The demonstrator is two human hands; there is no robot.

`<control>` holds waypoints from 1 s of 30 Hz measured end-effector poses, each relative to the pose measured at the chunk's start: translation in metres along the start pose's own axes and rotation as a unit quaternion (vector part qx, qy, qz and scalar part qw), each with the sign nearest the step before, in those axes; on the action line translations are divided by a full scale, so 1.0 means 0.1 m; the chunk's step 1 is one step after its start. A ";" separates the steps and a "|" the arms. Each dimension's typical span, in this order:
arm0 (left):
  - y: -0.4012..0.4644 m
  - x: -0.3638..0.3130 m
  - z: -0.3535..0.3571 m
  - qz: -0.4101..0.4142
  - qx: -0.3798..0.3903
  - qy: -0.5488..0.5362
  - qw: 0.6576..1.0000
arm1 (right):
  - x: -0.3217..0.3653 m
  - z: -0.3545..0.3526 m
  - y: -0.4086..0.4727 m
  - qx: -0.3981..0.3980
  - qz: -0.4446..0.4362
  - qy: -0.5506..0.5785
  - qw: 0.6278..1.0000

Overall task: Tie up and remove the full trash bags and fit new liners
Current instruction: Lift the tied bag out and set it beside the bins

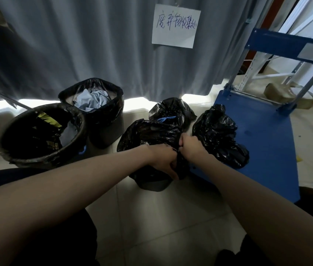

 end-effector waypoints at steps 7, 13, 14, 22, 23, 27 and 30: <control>-0.04 -0.11 0.17 -0.005 0.004 0.197 0.980 | -0.13 0.03 -0.07 0.096 0.025 0.207 0.973; -0.21 0.02 0.02 -0.076 -0.056 0.102 0.990 | -0.31 0.10 -0.03 0.149 0.153 0.261 0.942; -0.22 0.03 -0.01 -0.089 -0.069 0.076 0.991 | -0.32 0.12 -0.06 0.189 0.169 0.270 0.929; -0.26 -0.10 0.01 -0.071 -0.060 0.084 0.992 | -0.39 0.40 -0.26 0.231 0.213 0.391 0.865; -0.26 -0.12 0.01 -0.066 -0.056 0.096 0.992 | -0.43 0.42 -0.27 0.223 0.227 0.403 0.858; -0.25 -0.15 0.02 -0.059 -0.044 0.128 0.989 | -0.55 0.43 -0.25 0.147 0.265 0.386 0.871; -0.23 -0.16 0.02 -0.046 -0.033 0.142 0.988 | -0.57 0.35 -0.11 0.035 0.264 0.408 0.873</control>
Point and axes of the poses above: each hand's wrist, its own y-axis towards the middle knuckle, its own z-axis out of the palm, x = y × z, the point moved 3 cm from there along y, towards the middle knuckle, and after that the axes turned 9 degrees about y, right-handed, at the moved point
